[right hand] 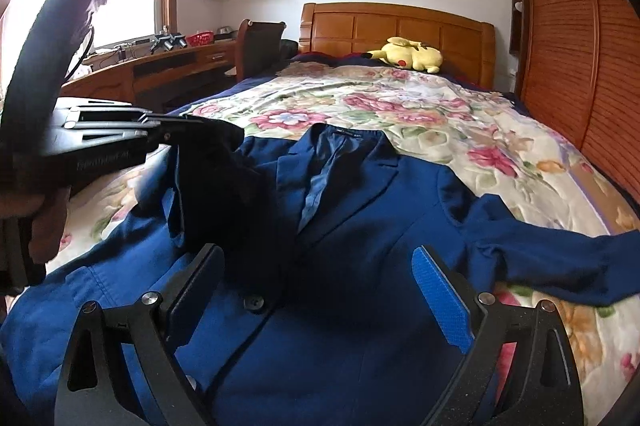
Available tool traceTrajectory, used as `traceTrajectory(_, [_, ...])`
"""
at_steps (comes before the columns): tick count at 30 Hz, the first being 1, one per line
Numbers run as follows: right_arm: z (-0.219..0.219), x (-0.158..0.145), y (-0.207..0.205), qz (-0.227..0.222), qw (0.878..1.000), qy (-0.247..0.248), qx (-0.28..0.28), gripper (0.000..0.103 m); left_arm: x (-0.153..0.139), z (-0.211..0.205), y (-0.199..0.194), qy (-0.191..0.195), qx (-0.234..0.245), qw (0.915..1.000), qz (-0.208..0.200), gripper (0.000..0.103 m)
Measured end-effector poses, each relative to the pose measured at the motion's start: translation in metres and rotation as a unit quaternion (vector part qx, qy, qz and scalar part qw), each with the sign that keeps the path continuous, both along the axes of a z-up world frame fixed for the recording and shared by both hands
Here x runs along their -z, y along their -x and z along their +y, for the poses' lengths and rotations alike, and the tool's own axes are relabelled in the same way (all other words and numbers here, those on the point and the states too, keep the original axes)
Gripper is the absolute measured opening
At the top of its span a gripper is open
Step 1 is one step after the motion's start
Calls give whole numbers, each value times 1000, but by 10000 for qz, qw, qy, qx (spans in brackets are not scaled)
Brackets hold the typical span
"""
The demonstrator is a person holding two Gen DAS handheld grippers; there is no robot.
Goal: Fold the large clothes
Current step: 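Regrasp the folded sleeve with the left gripper and lay it flatter, release, then move the right gripper toward the folded sleeve on the jacket front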
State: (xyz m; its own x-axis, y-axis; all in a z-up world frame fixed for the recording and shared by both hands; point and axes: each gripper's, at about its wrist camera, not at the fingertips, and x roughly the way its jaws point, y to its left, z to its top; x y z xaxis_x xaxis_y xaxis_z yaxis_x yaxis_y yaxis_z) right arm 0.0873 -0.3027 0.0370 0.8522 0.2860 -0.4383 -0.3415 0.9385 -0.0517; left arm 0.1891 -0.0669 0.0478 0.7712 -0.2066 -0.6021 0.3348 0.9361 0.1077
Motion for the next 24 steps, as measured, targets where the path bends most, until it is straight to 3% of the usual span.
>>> traceTrajectory(4, [-2, -1, -3, 14, 10000, 11, -8, 95, -2, 2, 6, 103, 9, 9999, -120, 16])
traceTrajectory(7, [-3, -1, -6, 38, 10000, 8, -4, 95, -5, 9, 20, 44, -117, 9988, -473, 37])
traceTrajectory(13, [-2, 2, -11, 101, 9999, 55, -41, 95, -5, 22, 38, 137, -191, 9973, -689, 50])
traceTrajectory(15, [-1, 2, -12, 114, 9999, 55, -60, 95, -4, 28, 43, 197, -225, 9968, -737, 71])
traceTrajectory(16, [-1, 2, -12, 118, 9999, 58, -66, 95, -4, 31, 45, 256, -249, 9965, -762, 77])
traceTrajectory(24, [-1, 4, -14, 150, 9998, 71, -117, 95, 10, 50, 55, 360, -447, 9960, -691, 81])
